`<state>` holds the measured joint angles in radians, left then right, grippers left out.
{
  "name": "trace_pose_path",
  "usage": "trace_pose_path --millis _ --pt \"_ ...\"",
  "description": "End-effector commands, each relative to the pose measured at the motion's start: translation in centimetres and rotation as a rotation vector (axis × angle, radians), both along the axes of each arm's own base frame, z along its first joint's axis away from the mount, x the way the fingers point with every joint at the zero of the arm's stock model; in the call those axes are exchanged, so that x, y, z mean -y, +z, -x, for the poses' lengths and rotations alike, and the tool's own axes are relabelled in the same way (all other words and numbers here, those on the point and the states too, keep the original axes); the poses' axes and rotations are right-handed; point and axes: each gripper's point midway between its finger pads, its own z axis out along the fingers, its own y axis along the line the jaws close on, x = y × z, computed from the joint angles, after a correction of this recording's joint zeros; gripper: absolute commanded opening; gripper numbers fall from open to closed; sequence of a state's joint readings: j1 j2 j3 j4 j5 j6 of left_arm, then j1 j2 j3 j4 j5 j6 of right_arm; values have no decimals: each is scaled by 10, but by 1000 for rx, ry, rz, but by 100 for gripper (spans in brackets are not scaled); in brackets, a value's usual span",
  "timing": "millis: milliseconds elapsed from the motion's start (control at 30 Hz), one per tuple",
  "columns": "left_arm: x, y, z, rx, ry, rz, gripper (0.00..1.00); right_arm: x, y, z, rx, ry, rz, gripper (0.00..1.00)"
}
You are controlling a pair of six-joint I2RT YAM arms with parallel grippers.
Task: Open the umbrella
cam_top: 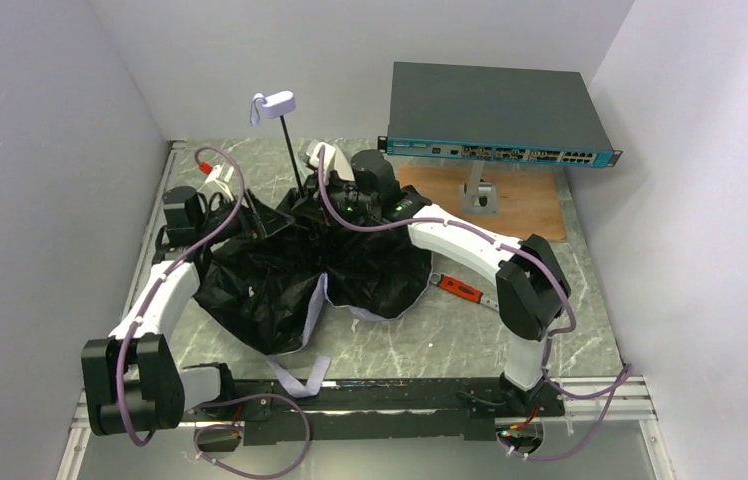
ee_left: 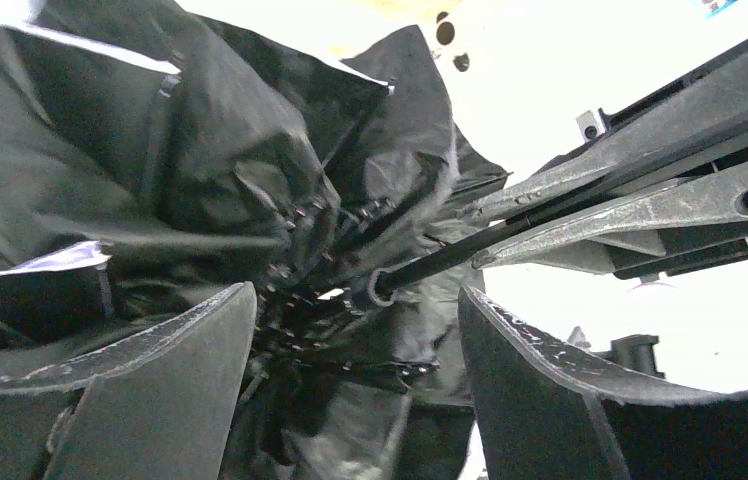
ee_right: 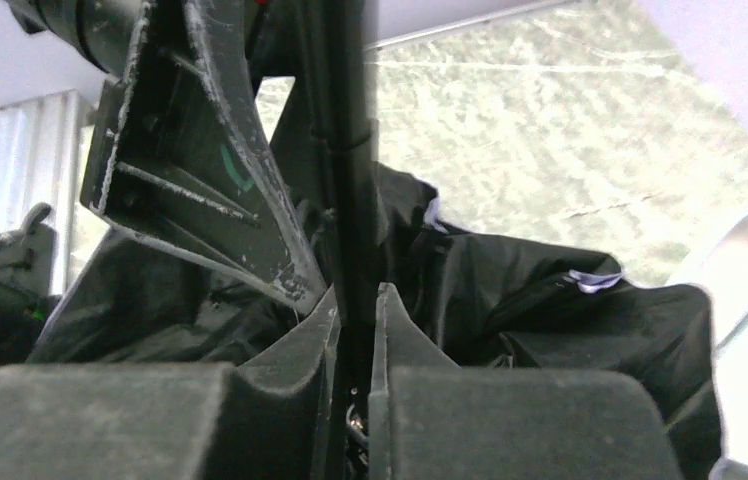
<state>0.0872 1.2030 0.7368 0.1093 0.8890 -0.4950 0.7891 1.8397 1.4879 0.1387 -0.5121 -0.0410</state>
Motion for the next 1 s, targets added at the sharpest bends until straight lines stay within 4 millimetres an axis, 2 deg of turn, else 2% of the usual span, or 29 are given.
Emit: trace_pose_path --millis 0,167,267,400,500,633,700,800,867,967 --pt "25 4 -2 -87 1 125 77 10 54 12 140 26 -106 0" --pt "58 3 4 -94 -76 169 74 12 45 21 120 50 -96 0" --pt "64 -17 -2 -159 -51 173 70 15 48 25 121 56 -112 0" --pt "55 -50 -21 -221 28 141 69 19 59 29 128 48 -131 0" --pt "34 -72 -37 -268 95 108 69 22 73 33 133 42 -156 0" --pt "-24 -102 -54 -351 268 83 69 28 92 40 136 44 -185 0" --pt "-53 -115 -57 -393 352 46 71 30 91 43 126 53 -182 0" --pt "-87 -129 -55 -435 458 31 73 29 76 49 86 78 -164 0" --pt "-91 -125 -54 -411 438 44 73 28 70 52 55 87 -163 0" --pt "-83 -94 -54 -291 341 43 75 26 68 52 51 98 -169 0"
